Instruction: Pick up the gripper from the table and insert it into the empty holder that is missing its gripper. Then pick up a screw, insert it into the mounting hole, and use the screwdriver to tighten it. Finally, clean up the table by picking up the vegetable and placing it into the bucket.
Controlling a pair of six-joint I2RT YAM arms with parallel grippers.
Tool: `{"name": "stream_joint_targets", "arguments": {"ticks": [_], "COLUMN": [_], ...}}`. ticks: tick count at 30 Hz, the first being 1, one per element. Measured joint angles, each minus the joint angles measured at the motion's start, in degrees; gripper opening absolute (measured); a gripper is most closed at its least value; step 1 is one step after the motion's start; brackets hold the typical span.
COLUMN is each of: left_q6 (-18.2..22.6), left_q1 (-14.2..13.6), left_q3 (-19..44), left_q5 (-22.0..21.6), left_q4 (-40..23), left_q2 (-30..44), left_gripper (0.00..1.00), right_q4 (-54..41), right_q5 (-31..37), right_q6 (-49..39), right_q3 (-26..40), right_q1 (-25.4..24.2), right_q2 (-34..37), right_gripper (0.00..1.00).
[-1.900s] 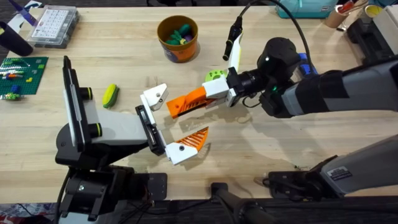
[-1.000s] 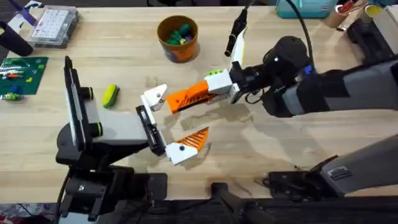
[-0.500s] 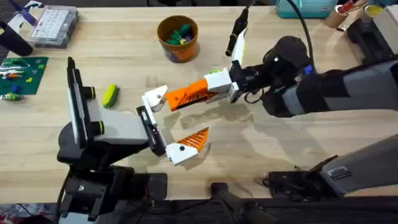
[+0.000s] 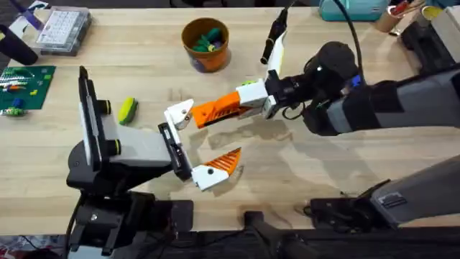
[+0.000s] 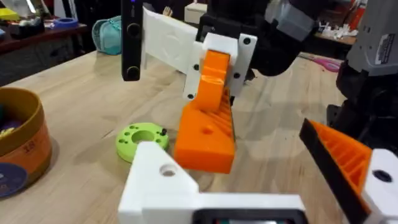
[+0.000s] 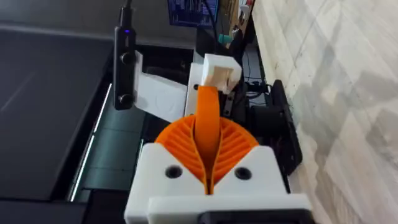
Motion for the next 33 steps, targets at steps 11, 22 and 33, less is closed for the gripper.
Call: {"name": "stream_joint_targets", "arguments": {"ticks": [11,22,33], "left_q6": [0.0,0.0,0.0], "left_q1": [0.0,0.0,0.0], "left_q3": [0.0,0.0,0.0], "left_q5": [0.0,0.0,0.0], "left_q4": [-0.02,-0.02,-0.05], "left_q2": [0.0,0.0,-0.01], "left_gripper": [0.986,0.986,0.986], "right_q4": [-0.1,-0.1,-0.1], "right_q5": [0.0,0.0,0.0], "right_q6": [-0.83,-0.83,-0.81], "right_q3": [0.0,0.0,0.0], "right_q1": [0.04,0.04,0.04], "right_q2": [-0.02,-0.02,-0.02], "right_gripper": [0.024,0.024,0.024]}}
